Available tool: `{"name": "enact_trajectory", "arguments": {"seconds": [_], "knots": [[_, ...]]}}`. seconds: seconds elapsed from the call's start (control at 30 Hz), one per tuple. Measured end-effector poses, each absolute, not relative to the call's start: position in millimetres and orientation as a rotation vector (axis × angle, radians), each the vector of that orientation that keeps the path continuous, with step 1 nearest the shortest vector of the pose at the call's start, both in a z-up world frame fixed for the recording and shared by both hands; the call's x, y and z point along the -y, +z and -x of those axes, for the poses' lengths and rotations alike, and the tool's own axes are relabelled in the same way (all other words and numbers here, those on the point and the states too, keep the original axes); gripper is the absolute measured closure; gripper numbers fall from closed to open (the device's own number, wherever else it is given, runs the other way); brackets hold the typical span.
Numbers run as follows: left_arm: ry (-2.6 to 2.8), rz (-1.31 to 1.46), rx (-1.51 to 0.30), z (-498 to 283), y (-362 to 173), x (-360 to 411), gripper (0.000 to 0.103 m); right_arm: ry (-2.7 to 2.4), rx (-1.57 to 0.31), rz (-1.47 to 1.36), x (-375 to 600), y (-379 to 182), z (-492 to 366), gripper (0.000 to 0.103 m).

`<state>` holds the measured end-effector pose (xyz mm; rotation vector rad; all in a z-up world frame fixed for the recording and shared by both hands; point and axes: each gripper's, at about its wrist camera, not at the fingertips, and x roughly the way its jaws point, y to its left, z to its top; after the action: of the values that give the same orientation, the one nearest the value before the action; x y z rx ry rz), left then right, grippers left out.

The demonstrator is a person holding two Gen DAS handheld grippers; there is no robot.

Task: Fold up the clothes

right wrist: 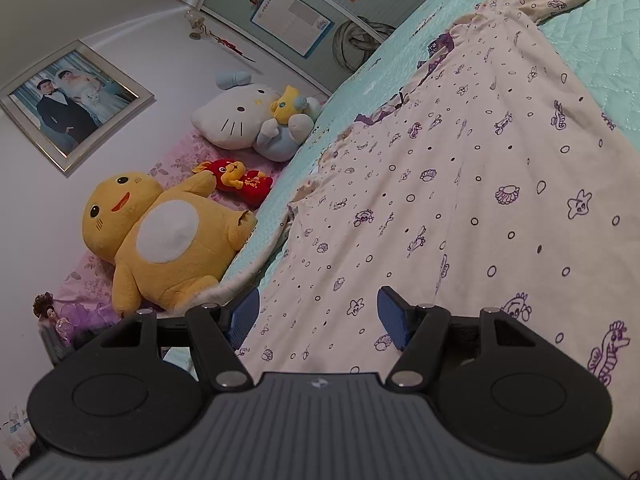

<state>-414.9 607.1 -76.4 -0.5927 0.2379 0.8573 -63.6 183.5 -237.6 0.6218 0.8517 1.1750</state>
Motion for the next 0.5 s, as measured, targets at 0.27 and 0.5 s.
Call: {"name": "enact_trajectory", "arguments": {"seconds": [0.27, 0.5], "knots": [[1.130, 0.663, -0.328, 392, -77, -718, 0.100, 1.175, -0.852, -0.629, -183, -238, 63, 0.038], [1.130, 0.710, -0.484, 413, -154, -708, 0.100, 1.182, -0.856, -0.672, -180, -240, 60, 0.038]]}}
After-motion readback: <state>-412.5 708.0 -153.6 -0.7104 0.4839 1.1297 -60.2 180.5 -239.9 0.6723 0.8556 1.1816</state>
